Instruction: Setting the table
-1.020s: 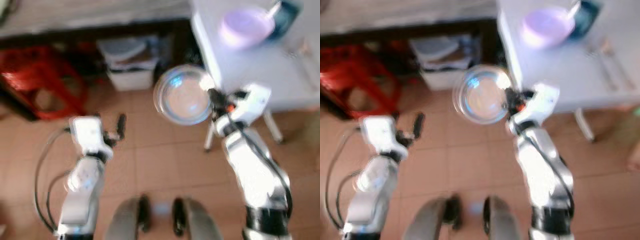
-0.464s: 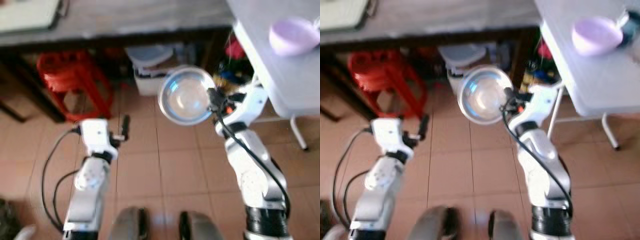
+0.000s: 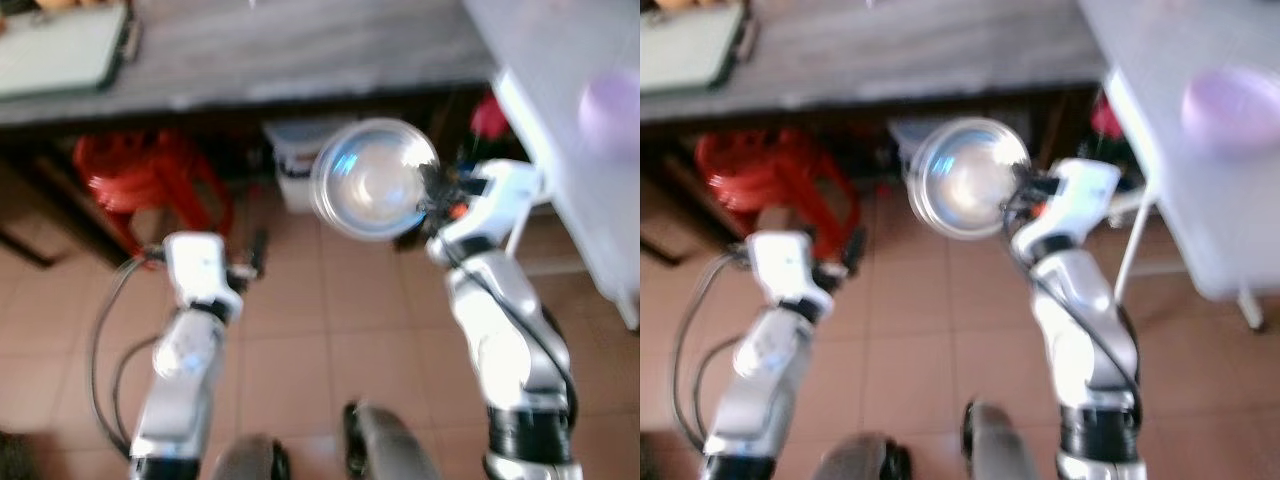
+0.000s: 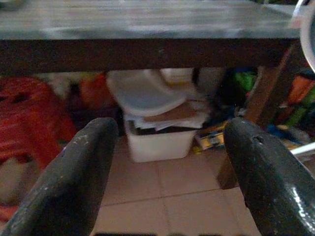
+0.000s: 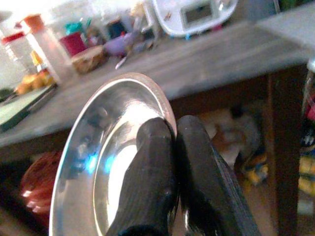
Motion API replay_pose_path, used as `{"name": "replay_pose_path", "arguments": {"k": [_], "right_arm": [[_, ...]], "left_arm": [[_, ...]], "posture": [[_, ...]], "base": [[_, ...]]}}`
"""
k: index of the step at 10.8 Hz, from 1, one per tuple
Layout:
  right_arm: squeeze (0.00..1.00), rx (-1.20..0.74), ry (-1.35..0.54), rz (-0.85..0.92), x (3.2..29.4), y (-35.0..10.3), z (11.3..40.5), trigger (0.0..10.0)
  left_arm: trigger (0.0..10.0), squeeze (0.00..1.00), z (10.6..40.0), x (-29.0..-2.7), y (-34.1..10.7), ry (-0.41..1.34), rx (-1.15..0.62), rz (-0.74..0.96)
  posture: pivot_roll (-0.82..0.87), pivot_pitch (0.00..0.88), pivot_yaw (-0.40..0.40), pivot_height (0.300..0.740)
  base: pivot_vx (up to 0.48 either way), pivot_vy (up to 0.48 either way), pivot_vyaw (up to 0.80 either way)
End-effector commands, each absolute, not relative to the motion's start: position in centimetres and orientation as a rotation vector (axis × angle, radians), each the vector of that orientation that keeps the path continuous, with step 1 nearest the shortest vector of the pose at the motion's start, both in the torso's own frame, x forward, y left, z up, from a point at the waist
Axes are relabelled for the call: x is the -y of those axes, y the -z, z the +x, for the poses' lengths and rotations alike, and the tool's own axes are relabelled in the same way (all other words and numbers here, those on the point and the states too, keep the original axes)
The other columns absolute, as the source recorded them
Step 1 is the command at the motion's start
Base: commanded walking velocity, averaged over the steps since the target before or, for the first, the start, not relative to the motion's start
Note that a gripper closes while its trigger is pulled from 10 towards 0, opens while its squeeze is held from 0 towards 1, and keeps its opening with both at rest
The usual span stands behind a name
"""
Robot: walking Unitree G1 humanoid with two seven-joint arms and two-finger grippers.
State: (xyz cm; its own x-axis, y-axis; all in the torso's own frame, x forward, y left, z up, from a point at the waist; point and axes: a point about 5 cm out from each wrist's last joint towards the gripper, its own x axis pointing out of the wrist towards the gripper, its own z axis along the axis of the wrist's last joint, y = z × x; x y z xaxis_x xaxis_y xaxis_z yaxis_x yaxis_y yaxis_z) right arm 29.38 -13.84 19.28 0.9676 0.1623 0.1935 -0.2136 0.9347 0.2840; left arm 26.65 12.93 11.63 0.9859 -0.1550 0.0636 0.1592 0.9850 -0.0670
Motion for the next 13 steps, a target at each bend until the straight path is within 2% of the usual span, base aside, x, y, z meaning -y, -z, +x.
{"name": "replay_pose_path", "arguments": {"k": [1, 13], "right_arm": [[0.0, 0.199, -0.219, 0.313, 13.13, -19.95, 29.37, 0.0], [0.0, 0.202, -0.164, 0.296, 13.84, -19.54, 30.11, 0.0]], "left_arm": [[10.0, 0.0, 26.25, -13.58, -11.43, 0.148, 0.057, -0.041], [10.0, 0.0, 26.44, -13.77, -11.32, 0.128, 0.06, -0.022]], "posture": [[-0.06, 0.194, 0.035, 0.74], [-0.05, 0.202, 0.039, 0.74]], "base": [[0.48, 0.0, 0.0], [0.473, 0.0, 0.0]]}}
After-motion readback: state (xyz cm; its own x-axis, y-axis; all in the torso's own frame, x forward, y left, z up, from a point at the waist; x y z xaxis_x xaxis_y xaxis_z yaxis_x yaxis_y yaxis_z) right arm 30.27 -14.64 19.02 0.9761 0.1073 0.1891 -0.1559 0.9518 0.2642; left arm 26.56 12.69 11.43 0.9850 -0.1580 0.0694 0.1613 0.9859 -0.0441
